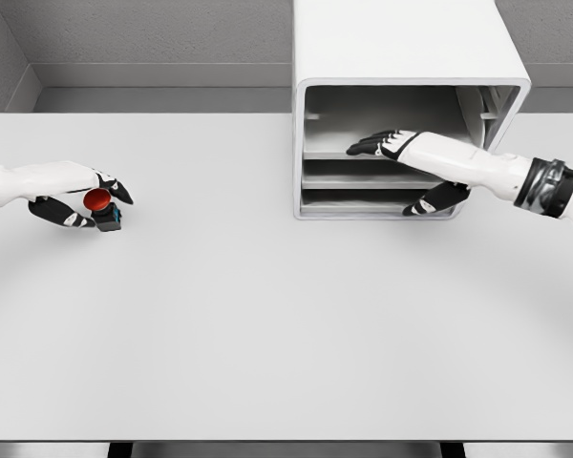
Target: Slide open multi-storey tabletop storage cabinets and put open load switch and slide close multi-storey tabletop storage cabinets
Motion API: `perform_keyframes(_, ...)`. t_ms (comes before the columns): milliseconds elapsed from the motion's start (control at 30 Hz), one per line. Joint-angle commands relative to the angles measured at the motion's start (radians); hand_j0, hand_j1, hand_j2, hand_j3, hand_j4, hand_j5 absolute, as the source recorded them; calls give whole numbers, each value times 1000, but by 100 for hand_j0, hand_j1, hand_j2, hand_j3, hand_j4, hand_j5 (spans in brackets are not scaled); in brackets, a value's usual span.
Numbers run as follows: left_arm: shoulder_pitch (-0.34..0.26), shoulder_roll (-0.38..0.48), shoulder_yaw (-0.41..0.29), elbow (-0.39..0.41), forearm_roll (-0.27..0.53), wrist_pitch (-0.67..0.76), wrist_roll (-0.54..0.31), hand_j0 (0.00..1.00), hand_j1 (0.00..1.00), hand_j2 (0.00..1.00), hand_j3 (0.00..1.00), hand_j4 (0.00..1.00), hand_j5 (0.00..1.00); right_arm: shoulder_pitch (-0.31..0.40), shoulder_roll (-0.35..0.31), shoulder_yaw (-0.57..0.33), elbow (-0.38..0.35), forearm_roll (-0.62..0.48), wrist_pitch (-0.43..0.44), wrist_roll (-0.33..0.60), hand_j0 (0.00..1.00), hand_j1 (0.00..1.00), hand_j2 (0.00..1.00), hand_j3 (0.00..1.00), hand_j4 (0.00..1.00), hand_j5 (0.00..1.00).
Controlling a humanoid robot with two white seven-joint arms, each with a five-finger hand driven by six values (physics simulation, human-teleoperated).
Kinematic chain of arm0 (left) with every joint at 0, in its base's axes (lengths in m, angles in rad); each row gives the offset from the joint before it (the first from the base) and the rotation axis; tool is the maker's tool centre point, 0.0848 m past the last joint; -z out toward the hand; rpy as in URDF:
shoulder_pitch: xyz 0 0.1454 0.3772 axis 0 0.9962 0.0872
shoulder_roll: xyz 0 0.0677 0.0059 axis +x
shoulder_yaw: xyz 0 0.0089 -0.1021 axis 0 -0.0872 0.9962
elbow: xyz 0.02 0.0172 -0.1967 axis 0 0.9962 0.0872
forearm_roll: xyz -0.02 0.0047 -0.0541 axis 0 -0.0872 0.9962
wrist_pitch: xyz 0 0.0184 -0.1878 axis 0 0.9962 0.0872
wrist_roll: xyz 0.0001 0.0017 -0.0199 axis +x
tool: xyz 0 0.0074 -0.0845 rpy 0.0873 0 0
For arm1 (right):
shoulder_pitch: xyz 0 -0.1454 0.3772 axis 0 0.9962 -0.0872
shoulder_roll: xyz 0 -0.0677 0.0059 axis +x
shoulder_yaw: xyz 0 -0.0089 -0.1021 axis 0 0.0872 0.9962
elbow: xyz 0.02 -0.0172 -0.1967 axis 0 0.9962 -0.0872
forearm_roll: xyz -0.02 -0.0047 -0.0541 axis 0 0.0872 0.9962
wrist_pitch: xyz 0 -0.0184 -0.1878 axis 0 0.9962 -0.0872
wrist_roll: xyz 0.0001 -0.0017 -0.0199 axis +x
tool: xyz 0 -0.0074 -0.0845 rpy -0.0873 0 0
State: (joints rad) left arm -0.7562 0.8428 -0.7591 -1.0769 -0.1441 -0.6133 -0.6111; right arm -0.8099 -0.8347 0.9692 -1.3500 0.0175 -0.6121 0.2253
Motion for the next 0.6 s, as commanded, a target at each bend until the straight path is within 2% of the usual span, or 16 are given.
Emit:
perform_keyframes(0,0,1,0,0,5,2,0,62,62,62,62,62,62,2,3,-1,9,-5,1,2,100,100,100,100,100,100)
perform_keyframes(167,2,1,0,0,-9,2,0,45,45,45,45,45,45,2,9,0,12,-10,1,3,100,100,100,100,100,100)
perform_keyframes(300,2,1,0,-1,-9,2,0,37,37,37,37,37,37,-8,16,3,20,-10,1,5,100,100,100,100,100,100)
perform_keyframes(467,-3,-1,1,-5,-9,2,0,35,35,35,35,35,35,-12,35,3,61,-10,1,22,100,100,100,100,100,100)
perform_keyframes(567,-26,1,1,-11,-8,2,0,35,35,35,35,35,35,-11,40,5,69,-8,1,26,100,100,100,100,100,100)
